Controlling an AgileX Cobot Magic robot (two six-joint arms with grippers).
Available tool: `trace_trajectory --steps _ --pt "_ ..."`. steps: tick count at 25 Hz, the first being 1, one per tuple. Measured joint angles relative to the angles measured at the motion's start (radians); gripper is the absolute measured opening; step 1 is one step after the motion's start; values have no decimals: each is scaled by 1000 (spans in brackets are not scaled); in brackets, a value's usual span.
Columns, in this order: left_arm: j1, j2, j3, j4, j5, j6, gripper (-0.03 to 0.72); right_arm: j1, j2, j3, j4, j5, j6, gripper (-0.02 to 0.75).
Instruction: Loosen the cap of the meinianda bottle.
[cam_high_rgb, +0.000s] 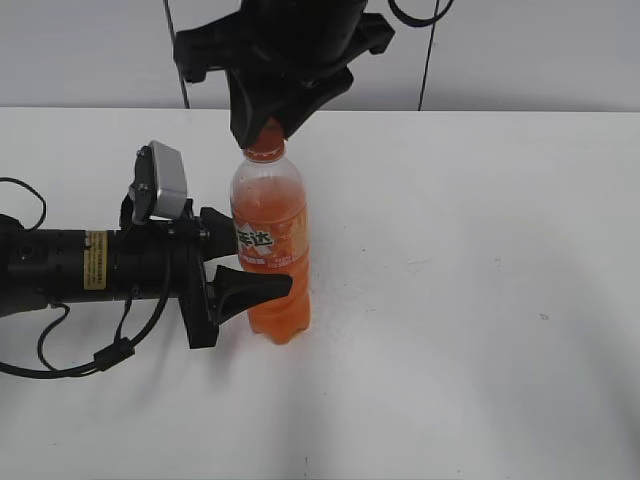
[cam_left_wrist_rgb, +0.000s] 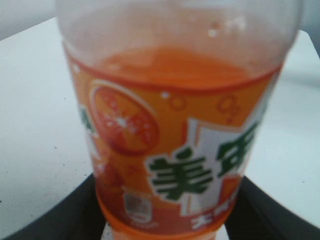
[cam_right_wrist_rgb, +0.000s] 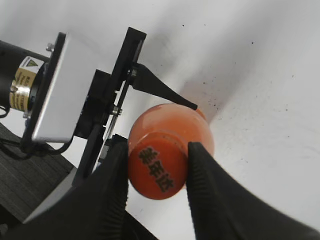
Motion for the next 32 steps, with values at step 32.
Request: trace_trajectory --steps 32 --pt "0 0 0 2 0 0 415 1 -77 0 22 1 -255 485"
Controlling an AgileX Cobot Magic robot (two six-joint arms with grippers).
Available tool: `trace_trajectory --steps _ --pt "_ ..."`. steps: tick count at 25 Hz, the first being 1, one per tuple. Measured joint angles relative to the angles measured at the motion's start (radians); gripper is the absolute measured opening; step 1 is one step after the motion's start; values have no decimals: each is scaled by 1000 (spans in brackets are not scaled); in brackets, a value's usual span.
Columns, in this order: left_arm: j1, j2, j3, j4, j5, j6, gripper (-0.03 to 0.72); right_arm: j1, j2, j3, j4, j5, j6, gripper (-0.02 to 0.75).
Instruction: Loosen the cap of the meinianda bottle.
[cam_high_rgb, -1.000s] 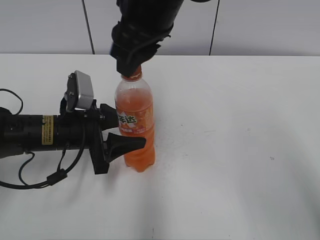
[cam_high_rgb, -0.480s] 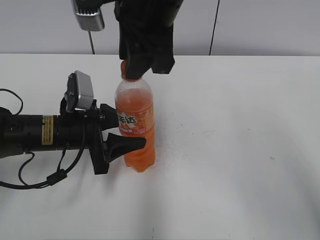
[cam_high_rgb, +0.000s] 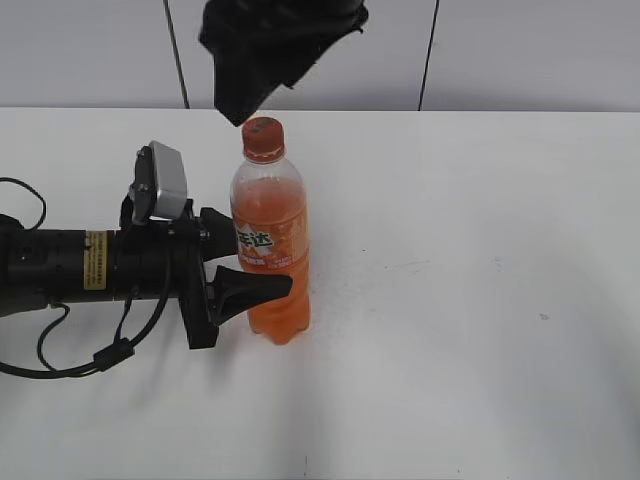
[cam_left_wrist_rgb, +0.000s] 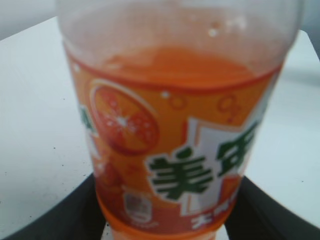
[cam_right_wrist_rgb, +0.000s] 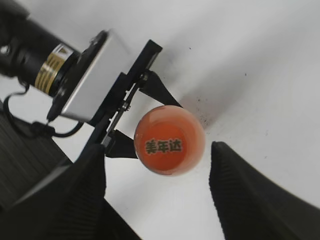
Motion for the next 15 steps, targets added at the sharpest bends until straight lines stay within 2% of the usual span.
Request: trace_trajectory --steps 2,4,11,15 --pt "0 0 0 0 0 0 415 0 1 0 -22 0 193 479" --pt "0 0 0 1 0 0 415 0 11 0 -29 0 258 477" --pt "0 0 0 2 -1 0 415 0 60 0 -43 0 294 469" --pt "0 0 0 2 -1 0 415 0 60 0 -62 0 296 399"
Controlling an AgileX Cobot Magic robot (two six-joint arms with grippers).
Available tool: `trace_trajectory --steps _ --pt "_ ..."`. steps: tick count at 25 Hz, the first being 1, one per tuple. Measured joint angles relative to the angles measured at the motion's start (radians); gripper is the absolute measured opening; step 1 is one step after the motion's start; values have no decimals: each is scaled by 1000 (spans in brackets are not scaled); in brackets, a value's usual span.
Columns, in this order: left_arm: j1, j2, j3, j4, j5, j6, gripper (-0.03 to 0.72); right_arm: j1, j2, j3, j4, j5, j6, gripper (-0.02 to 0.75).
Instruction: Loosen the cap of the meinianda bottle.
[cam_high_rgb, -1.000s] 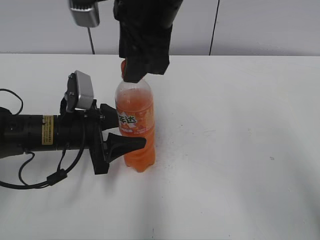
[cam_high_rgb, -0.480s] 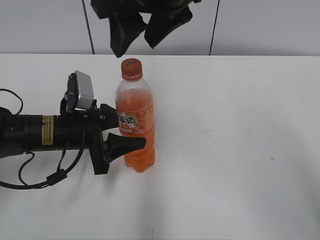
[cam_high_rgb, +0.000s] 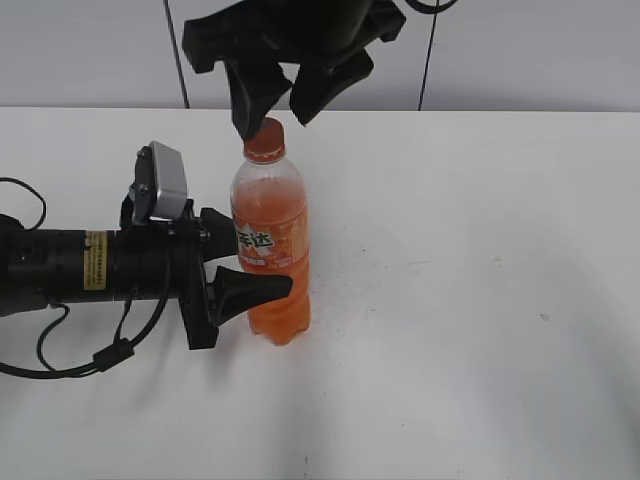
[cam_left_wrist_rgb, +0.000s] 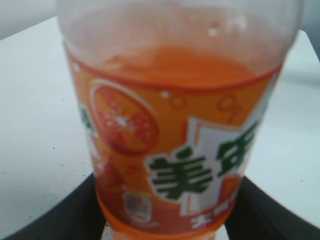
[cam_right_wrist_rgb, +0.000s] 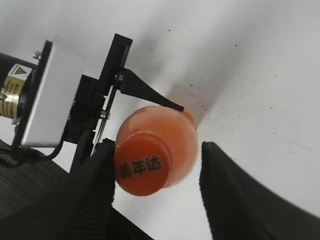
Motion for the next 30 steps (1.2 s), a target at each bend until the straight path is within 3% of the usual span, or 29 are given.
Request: trace_trajectory --steps 4,11,22,27,30 --pt "0 0 0 0 0 0 415 0 0 0 7 -1 -3 314" --pt "0 0 0 0 0 0 415 0 2 0 31 -2 -102 238" --pt "2 0 0 -3 0 -4 415 0 0 0 60 -2 -1051 153" --pt "1 0 0 -4 1 -4 415 0 -1 0 60 -1 -1081 158" --pt "0 0 0 -3 1 -3 415 0 -16 0 56 -1 -978 217"
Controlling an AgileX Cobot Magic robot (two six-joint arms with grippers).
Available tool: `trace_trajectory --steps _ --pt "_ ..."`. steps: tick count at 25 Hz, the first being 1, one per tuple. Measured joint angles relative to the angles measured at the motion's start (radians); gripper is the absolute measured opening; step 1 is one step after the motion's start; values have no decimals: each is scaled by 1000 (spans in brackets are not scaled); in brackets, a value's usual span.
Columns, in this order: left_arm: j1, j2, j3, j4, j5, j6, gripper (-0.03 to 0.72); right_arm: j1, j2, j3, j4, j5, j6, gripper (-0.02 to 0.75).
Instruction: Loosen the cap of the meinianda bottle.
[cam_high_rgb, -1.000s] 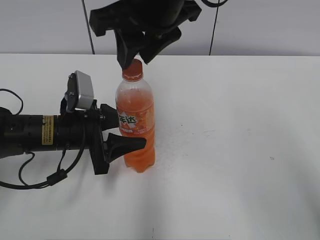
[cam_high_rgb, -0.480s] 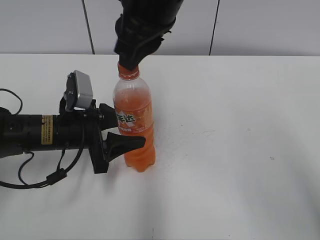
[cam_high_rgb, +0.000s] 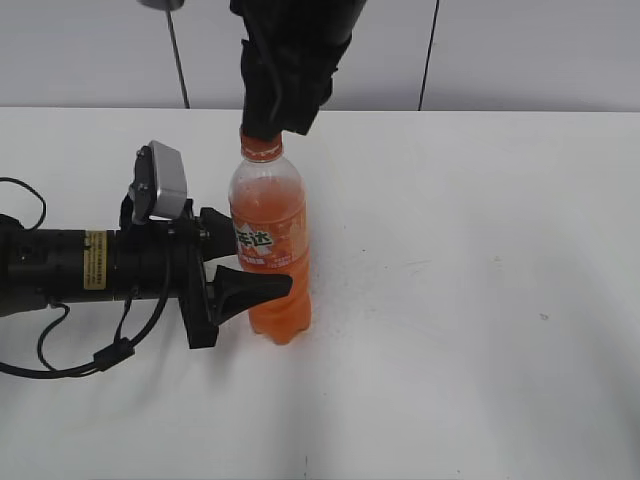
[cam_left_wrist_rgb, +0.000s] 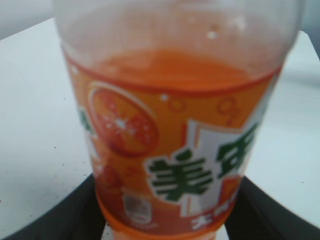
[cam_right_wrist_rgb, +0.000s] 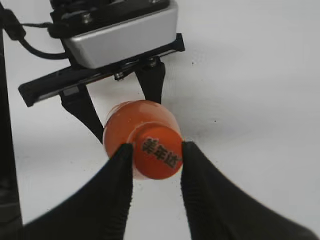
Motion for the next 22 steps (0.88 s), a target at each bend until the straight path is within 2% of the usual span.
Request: trace_trajectory --steps 3,5,8,12,19,22 --pt "0 0 0 0 -1 0 415 0 -33 0 -4 0 185 339" --pt "0 0 0 0 -1 0 415 0 -46 0 -13 1 388 414" --pt "0 0 0 2 -1 0 415 0 -47 0 -22 1 644 454" --pt "0 0 0 2 -1 0 415 0 -21 0 -22 1 763 463" --pt "0 0 0 3 -1 0 415 0 20 0 -20 1 784 462" --pt "0 0 0 3 -1 0 415 0 24 0 -21 1 784 399"
